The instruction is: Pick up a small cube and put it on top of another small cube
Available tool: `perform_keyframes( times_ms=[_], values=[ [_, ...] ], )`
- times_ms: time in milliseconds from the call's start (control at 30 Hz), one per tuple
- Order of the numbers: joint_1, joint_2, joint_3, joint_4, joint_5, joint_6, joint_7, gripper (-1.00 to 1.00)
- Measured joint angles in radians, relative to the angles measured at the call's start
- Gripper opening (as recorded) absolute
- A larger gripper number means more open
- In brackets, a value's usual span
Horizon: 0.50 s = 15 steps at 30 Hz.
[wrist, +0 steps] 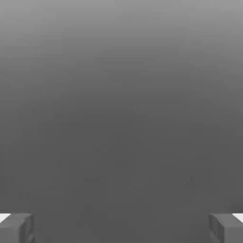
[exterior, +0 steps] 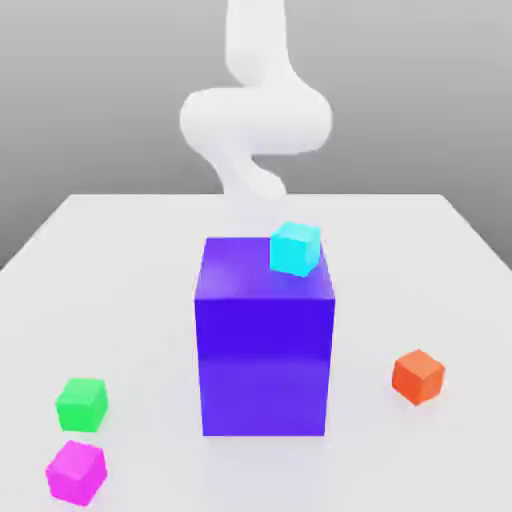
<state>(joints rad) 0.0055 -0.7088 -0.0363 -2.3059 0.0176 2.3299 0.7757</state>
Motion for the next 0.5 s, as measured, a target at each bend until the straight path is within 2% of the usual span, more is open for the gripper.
perform_keyframes(
  times_ms=[500],
  values=[
    [-0.004, 0.55, -0.193, -0.035, 0.142, 0.179, -0.172, 0.0]
  ],
)
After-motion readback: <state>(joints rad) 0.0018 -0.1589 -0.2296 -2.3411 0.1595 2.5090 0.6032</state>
